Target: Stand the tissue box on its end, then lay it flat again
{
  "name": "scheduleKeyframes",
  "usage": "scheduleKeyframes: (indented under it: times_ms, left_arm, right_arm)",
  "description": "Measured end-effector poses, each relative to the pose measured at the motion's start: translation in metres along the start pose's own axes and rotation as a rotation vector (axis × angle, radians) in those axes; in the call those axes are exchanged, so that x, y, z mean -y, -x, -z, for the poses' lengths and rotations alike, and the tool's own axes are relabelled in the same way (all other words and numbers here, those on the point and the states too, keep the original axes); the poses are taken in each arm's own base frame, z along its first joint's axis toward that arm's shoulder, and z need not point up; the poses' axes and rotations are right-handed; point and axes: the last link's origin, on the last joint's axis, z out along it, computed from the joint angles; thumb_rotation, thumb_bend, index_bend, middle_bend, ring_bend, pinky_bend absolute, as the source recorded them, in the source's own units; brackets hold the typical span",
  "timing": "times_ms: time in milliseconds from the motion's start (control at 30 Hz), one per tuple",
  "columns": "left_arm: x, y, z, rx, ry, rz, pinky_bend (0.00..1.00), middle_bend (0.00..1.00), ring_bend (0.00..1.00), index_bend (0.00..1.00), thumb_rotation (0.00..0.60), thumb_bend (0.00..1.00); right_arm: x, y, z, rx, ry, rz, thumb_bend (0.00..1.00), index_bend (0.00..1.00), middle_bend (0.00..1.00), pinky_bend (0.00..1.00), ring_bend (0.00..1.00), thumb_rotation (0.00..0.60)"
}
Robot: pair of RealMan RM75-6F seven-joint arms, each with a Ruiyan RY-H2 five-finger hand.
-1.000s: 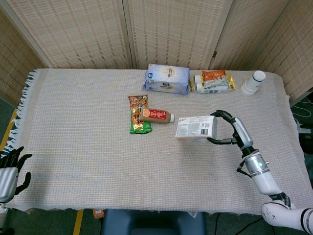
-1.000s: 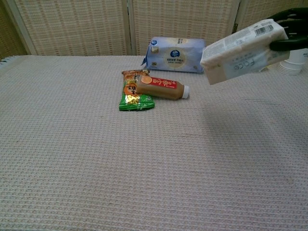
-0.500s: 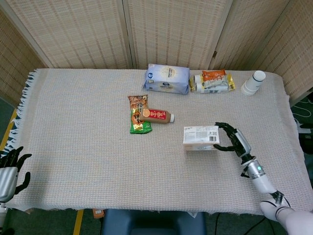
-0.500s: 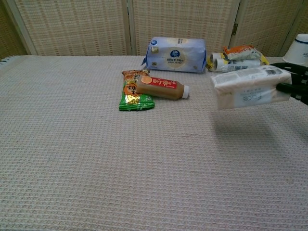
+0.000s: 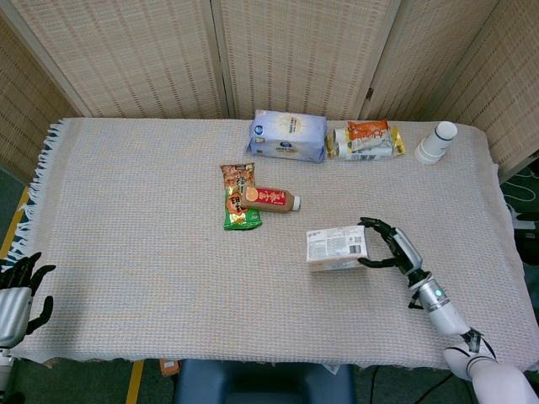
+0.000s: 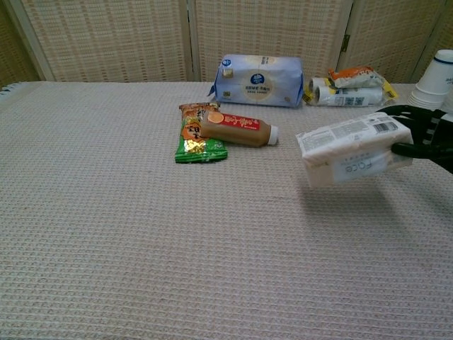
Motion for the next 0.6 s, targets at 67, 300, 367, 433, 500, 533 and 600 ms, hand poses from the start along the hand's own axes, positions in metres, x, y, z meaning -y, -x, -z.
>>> scheduleKeyframes:
  times_ms: [67, 300, 367, 433, 500, 533, 600]
  left_arm:
    - [0.0, 0.0, 0.0, 0.001, 0.0, 0.0, 0.12, 0.0, 0.0, 0.23, 0.6, 0.5]
    - [-0.001, 0.002, 0.0, 0.01, 0.0, -0.007, 0.12, 0.0, 0.0, 0.23, 0.6, 0.5]
    - [-0.001, 0.002, 0.0, 0.011, -0.002, -0.008, 0.12, 0.0, 0.0, 0.23, 0.6, 0.5]
    - [-0.001, 0.002, -0.001, 0.012, -0.003, -0.008, 0.12, 0.0, 0.0, 0.23, 0.6, 0.5]
    - [-0.001, 0.002, 0.0, 0.011, -0.003, -0.007, 0.12, 0.0, 0.0, 0.23, 0.6, 0.5]
    - [-0.001, 0.002, 0.0, 0.011, -0.002, -0.007, 0.12, 0.0, 0.0, 0.23, 0.6, 0.5]
    - [-0.001, 0.002, 0.0, 0.011, -0.001, -0.006, 0.12, 0.0, 0.0, 0.23, 0.6, 0.5]
  right_arm:
    - [0.001, -0.002, 0.001, -0.011, -0.007, 0.044, 0.18, 0.47, 0.44, 0.0, 0.32, 0.6]
    - [-0.002, -0.008, 0.008, -0.052, 0.017, 0.143, 0.18, 0.47, 0.44, 0.0, 0.32, 0.6]
    - [-0.004, -0.009, 0.009, -0.06, 0.029, 0.158, 0.18, 0.47, 0.44, 0.0, 0.32, 0.6]
    - [-0.005, -0.01, 0.009, -0.065, 0.04, 0.175, 0.18, 0.47, 0.44, 0.0, 0.32, 0.6]
    - [-0.007, -0.011, 0.009, -0.067, 0.059, 0.199, 0.18, 0.47, 0.44, 0.0, 0.32, 0.6]
    - [-0.008, -0.011, 0.009, -0.067, 0.068, 0.208, 0.18, 0.47, 0.44, 0.0, 0.32, 0.6]
    - [-0.01, -0.012, 0.009, -0.062, 0.091, 0.223, 0.18, 0.47, 0.44, 0.0, 0.32, 0.6]
